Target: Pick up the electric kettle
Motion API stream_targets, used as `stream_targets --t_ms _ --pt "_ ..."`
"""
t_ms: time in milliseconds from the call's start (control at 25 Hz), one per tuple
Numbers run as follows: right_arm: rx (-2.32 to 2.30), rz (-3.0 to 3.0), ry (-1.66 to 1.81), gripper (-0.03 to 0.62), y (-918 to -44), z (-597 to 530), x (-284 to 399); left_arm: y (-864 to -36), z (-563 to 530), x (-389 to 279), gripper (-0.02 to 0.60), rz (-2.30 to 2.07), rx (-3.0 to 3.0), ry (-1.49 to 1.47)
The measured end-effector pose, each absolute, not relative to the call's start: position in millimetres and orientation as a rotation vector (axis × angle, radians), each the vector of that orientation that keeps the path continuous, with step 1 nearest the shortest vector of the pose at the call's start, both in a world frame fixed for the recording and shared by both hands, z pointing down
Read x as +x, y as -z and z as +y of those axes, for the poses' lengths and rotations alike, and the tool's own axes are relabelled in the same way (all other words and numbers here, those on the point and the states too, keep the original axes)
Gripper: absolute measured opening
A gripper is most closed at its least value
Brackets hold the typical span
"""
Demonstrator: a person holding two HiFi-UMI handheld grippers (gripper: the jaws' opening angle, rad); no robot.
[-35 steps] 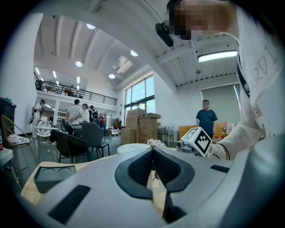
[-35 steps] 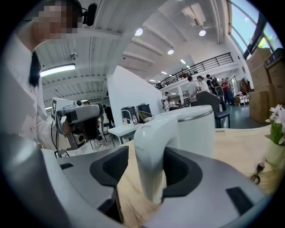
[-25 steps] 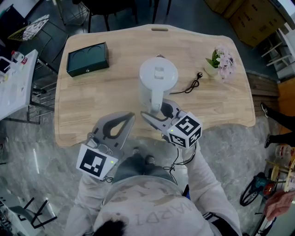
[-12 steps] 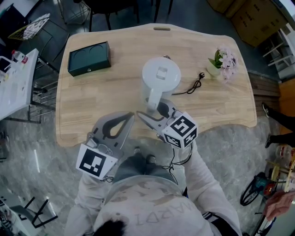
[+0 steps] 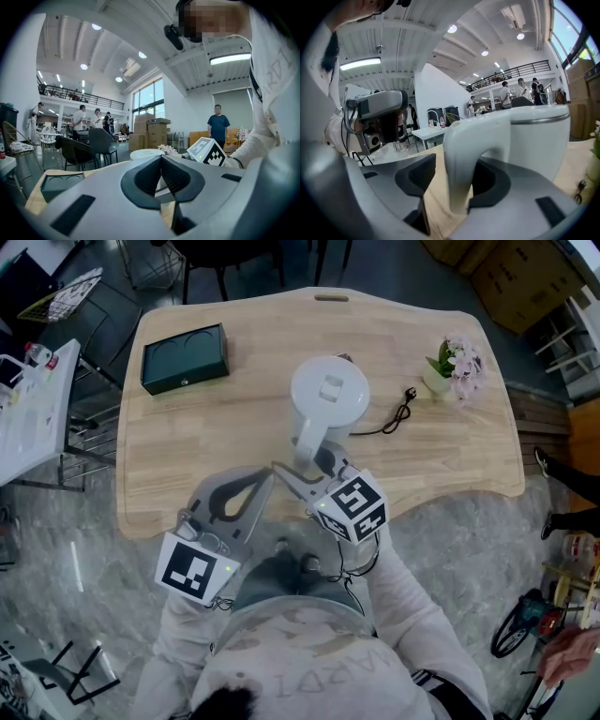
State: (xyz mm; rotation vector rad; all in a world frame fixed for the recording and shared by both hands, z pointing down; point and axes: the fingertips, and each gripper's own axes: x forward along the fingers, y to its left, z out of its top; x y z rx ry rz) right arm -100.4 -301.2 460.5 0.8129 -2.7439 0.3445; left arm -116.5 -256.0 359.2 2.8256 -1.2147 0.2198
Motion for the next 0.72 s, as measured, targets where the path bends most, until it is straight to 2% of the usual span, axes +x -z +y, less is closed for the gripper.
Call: stream_targets --t_ms 200,720 --pt "0.916 -2.727 -0.331 0.150 -464 -310 -102 -359 -253 -125 0.086 -1.227 2.818 -0.223" --pt "0.959 -2.715 -0.261 0.129 -463 -315 -109 -356 -247 -144 0.086 -1.266 2.805 -0.214"
